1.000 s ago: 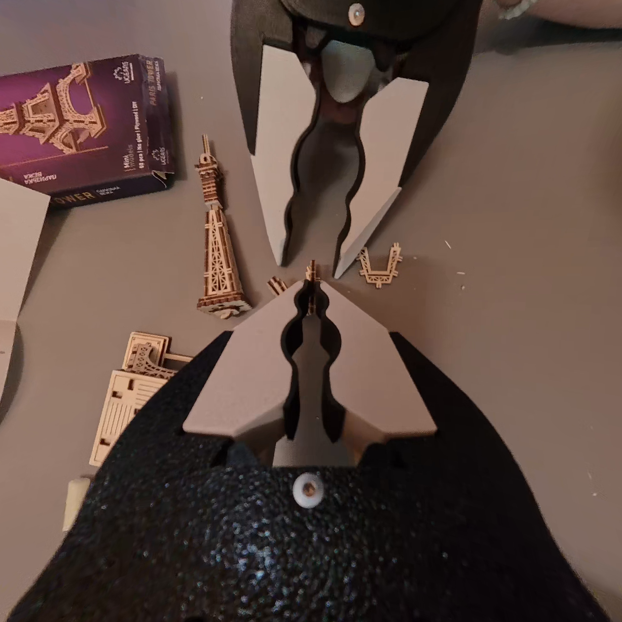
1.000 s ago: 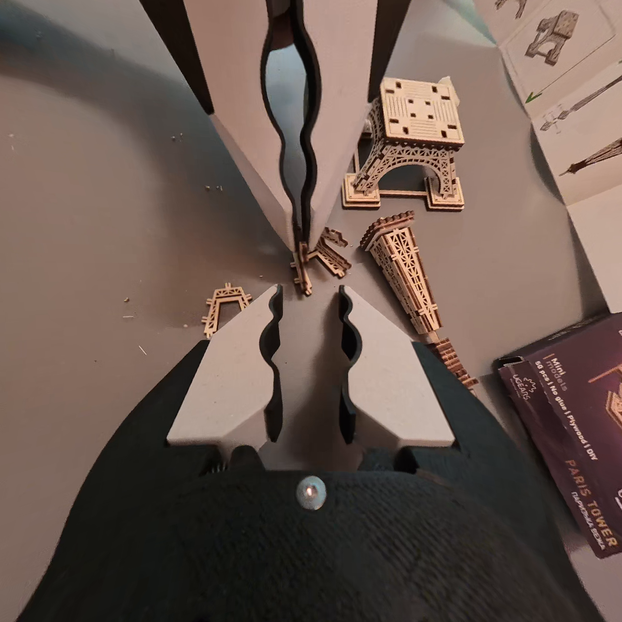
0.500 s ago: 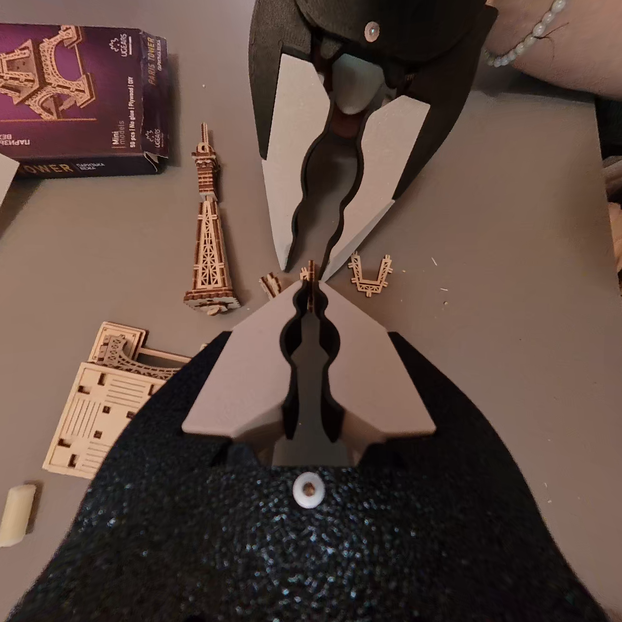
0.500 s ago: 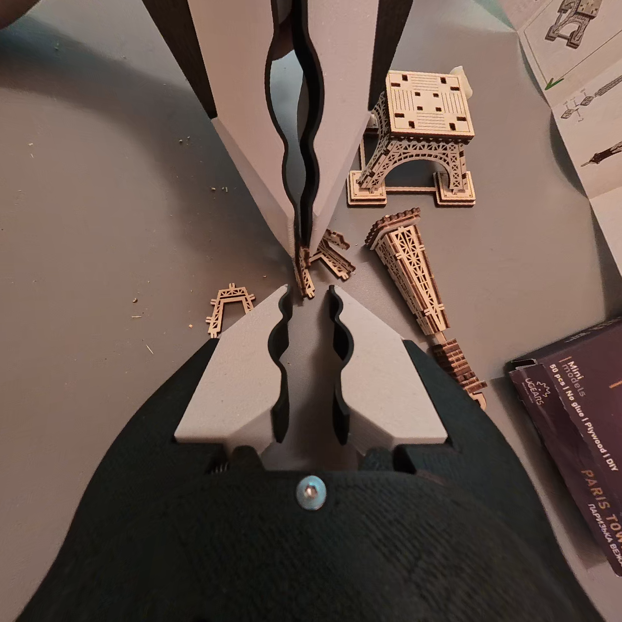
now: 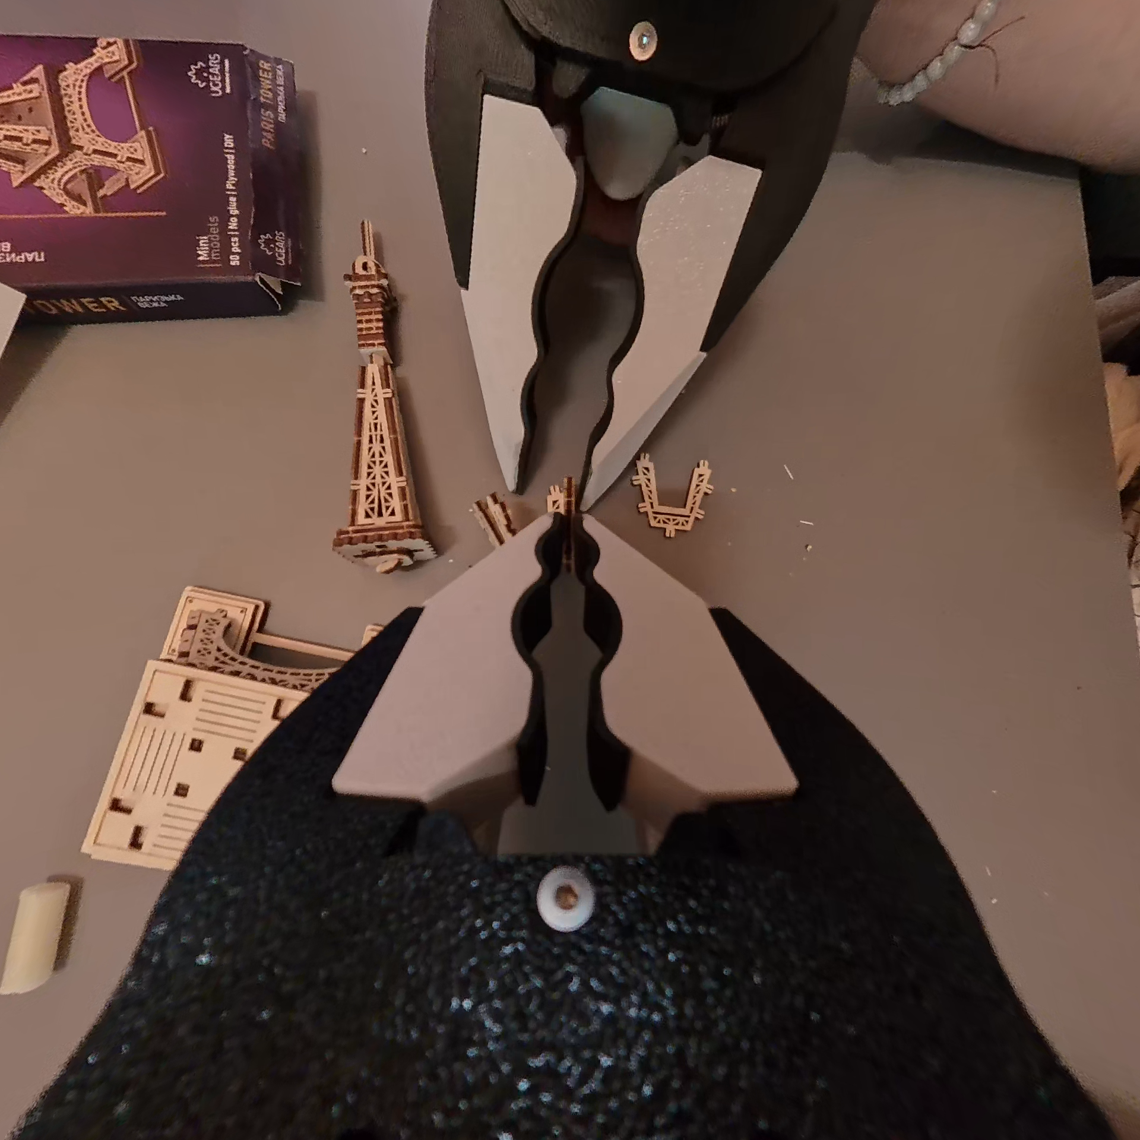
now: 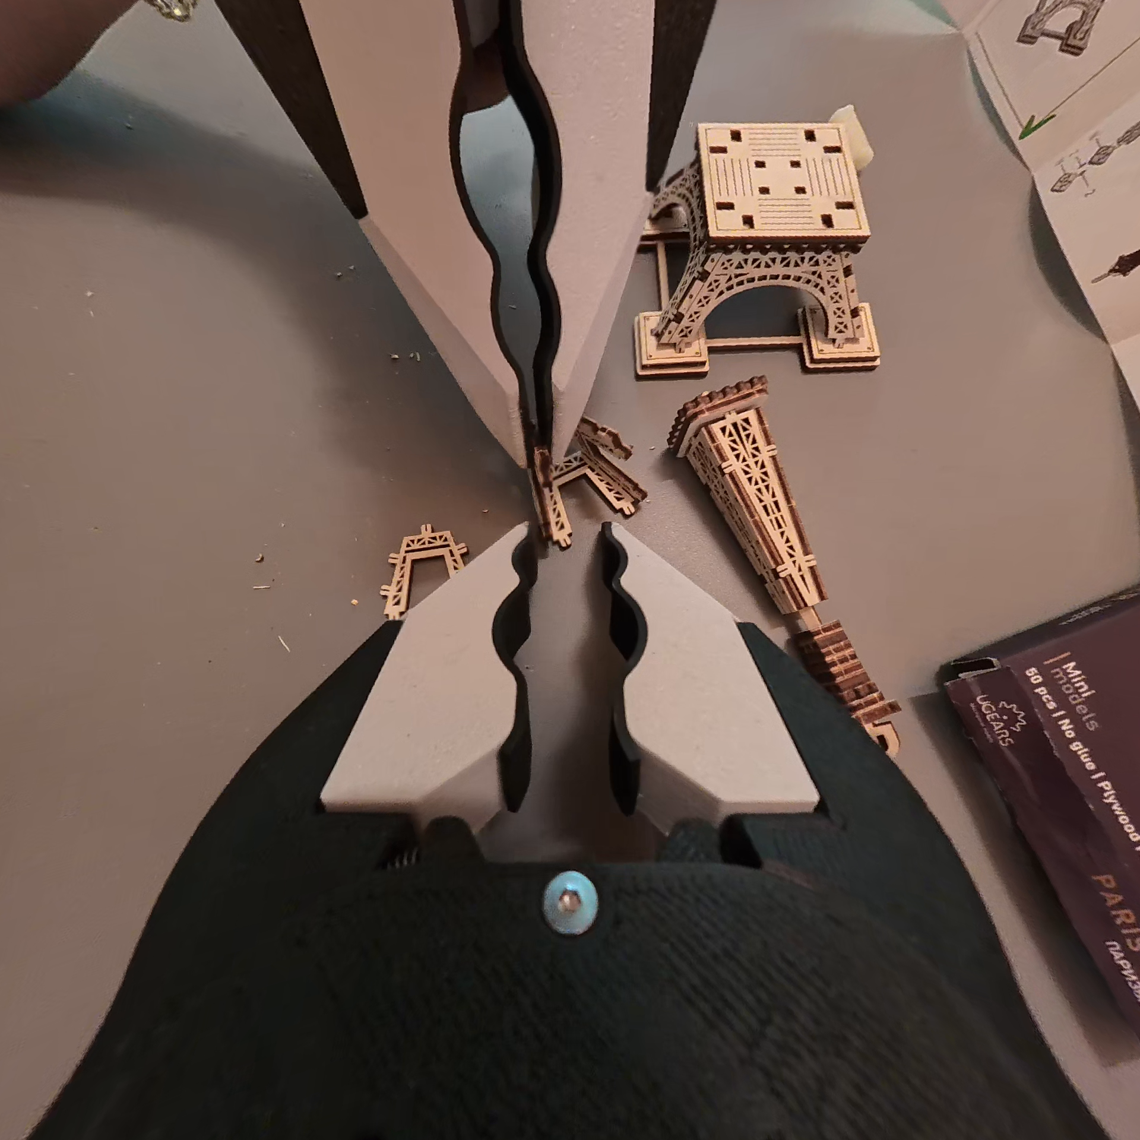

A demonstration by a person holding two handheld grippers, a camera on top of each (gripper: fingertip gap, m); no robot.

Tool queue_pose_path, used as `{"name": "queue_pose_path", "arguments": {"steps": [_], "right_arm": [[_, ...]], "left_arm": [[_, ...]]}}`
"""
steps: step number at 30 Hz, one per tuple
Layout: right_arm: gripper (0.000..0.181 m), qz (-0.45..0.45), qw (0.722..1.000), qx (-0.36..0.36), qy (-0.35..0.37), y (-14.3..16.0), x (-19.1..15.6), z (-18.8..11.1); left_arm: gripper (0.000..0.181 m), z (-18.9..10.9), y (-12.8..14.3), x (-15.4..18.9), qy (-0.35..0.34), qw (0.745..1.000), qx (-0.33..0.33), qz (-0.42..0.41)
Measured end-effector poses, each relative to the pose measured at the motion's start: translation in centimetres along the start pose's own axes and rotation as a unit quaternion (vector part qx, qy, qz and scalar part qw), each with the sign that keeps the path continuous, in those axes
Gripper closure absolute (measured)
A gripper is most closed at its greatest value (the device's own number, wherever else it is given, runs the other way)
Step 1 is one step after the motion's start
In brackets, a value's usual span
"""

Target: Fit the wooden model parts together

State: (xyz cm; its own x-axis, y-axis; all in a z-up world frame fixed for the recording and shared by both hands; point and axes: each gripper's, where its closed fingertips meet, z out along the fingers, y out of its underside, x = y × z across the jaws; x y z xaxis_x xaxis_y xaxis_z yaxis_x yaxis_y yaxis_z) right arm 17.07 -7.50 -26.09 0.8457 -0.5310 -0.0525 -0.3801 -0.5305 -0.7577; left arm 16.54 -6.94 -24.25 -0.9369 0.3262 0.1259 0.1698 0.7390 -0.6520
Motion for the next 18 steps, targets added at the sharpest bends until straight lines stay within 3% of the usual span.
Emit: {"name": "queue_pose_path", "arguments": {"steps": [18], "right_arm": [[0.157, -0.017, 1.0, -0.002, 0.0, 0.06, -0.34, 0.05]], "left_arm": [[0.181, 0.33, -0.21, 0.36, 0.01, 1.0, -0.004, 0.007]]}}
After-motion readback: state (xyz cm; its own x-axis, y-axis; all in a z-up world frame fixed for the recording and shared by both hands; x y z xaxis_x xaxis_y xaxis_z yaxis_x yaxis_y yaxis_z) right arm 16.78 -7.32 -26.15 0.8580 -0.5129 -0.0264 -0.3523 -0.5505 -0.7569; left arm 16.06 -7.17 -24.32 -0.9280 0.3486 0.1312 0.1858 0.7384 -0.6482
